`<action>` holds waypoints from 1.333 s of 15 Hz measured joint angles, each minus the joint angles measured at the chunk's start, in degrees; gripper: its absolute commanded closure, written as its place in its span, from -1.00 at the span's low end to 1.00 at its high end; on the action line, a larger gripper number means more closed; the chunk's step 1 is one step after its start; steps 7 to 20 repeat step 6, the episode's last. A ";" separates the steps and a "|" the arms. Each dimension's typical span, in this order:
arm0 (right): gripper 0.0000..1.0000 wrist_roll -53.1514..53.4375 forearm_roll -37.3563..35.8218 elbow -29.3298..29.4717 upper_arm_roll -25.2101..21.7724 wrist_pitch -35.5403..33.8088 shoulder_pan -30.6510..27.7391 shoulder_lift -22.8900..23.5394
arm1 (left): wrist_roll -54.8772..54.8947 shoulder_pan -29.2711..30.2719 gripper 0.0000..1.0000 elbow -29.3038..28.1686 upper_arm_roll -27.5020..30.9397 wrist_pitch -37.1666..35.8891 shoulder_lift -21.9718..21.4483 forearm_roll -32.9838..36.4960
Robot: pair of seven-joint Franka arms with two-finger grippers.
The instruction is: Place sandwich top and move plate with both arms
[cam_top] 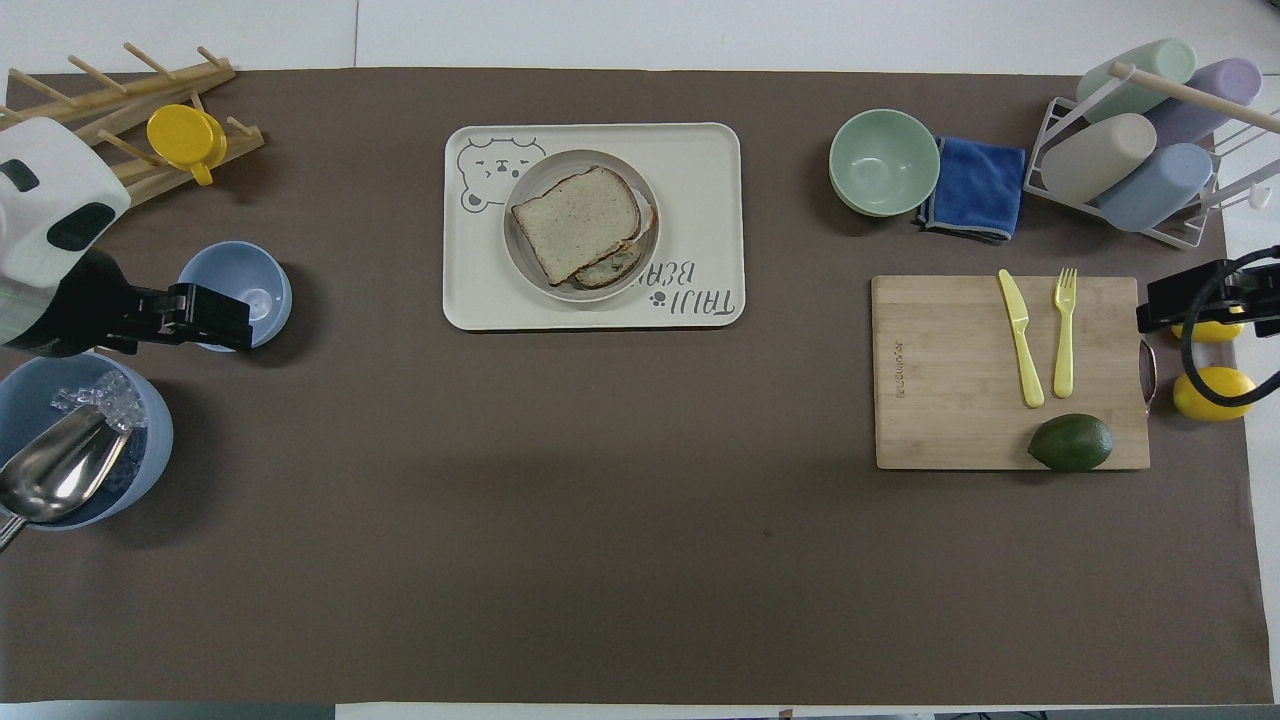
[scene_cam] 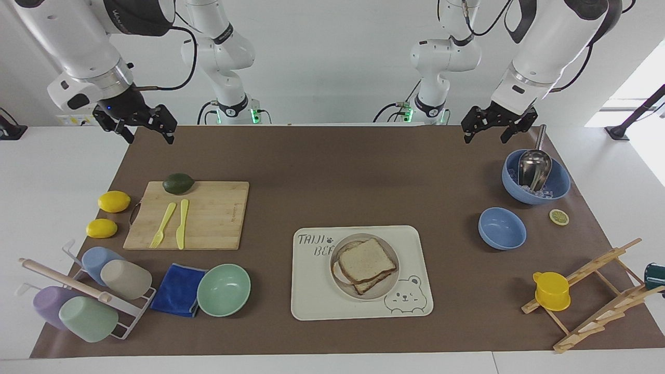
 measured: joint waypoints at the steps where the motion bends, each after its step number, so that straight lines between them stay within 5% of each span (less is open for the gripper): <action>1: -1.00 0.00 0.00 0.00 0.00 0.00 0.00 0.00 | 0.00 0.05 -1.00 0.00 0.00 0.00 0.00 -0.02; 20: -1.00 0.00 0.00 0.00 0.00 0.00 0.00 0.00 | 0.02 0.27 -1.00 0.00 0.00 0.00 0.00 -0.11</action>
